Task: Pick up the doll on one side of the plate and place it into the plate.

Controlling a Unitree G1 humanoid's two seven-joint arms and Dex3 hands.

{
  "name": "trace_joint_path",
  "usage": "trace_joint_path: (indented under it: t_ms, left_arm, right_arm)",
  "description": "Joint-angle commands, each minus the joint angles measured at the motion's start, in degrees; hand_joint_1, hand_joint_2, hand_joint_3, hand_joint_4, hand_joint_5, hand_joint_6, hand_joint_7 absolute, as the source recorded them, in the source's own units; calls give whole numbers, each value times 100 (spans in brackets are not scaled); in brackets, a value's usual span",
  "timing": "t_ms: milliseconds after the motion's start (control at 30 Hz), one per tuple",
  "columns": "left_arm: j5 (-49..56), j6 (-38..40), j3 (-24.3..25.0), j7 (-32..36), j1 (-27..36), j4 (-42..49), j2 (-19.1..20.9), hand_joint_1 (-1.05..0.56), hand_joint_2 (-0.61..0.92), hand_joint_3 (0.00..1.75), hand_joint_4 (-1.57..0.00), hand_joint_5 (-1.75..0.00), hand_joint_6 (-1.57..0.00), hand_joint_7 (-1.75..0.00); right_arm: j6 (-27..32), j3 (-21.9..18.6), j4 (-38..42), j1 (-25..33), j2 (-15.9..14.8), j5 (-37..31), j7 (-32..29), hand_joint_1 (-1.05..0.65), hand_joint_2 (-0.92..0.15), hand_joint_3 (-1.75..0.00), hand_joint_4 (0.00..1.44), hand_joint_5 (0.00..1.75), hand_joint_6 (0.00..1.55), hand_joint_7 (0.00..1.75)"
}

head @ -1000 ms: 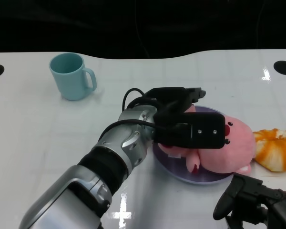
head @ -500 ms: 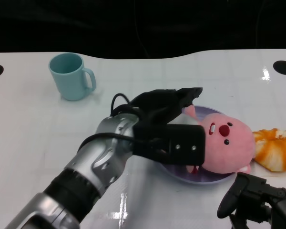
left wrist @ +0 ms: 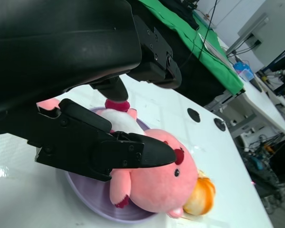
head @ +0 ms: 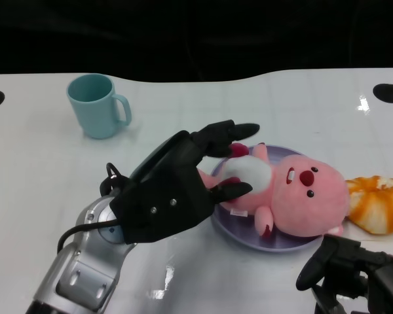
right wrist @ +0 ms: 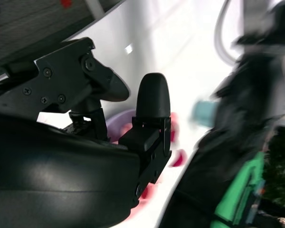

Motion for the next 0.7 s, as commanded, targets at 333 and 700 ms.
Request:
trace_joint_path:
  t_ms: [333,700]
  left_arm:
    - [-1660,-123,845,-9,1925,-1289,-92,-29,69,74,-67,-125,-77,-68]
    - [-2834,2470,1325,473,3257,-3460,-181,-13,47,137,-80,-159,-82,-120]
  right_arm:
    - [-352,-22,-153,199,-33,-22,-5,-81,-84,-51,103,140,97,119]
    - [290,100,-1193,499,0,-96,-67,-47,-57,-108,85,157,77,135]
